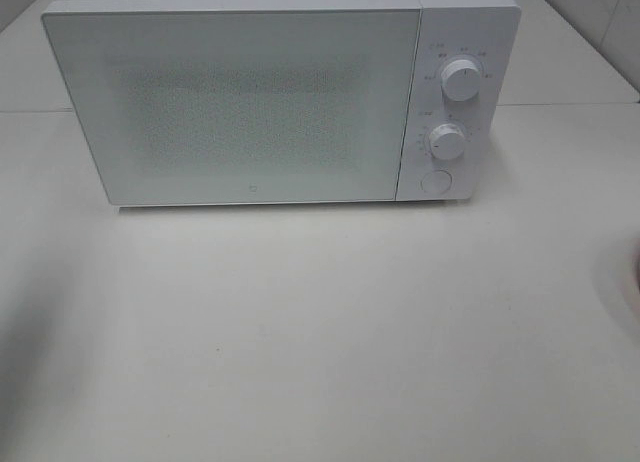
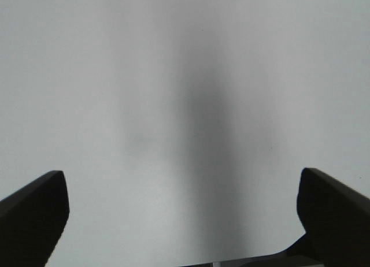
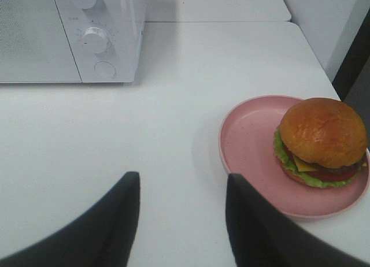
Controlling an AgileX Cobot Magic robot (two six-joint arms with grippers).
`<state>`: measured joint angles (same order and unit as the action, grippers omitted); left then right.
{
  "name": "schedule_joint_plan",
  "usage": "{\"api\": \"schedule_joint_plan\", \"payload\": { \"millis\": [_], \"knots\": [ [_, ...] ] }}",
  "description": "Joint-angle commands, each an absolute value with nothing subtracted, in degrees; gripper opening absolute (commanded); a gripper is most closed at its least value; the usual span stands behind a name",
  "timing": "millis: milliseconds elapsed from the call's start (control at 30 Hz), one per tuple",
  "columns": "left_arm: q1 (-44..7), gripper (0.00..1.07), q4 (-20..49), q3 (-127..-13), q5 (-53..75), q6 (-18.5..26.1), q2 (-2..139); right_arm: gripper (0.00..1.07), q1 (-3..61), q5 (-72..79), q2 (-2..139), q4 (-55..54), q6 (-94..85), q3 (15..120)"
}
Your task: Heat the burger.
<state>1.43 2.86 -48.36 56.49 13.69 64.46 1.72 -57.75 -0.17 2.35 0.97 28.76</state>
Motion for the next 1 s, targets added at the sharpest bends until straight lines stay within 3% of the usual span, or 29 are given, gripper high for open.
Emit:
{"api": "schedule_joint_plan", "payload": {
  "millis": [33, 333, 1000],
  "knots": [
    [1.5, 1.0, 7.7, -45.4, 55.9, 17.7, 58.7, 0.46, 1.5, -57.2, -1.9, 2.4, 0.9, 28.6],
    [1.5, 1.0, 12.5, -34.5, 57.6, 17.2, 42.1, 0.46, 1.5, -57.2, -1.9, 2.4, 0.9, 28.6],
    [1.5, 1.0, 8.1, -29.2, 60.3, 13.6, 3.7, 0.46, 1.5, -57.2, -1.9, 2.4, 0.9, 28.6]
  ]
}}
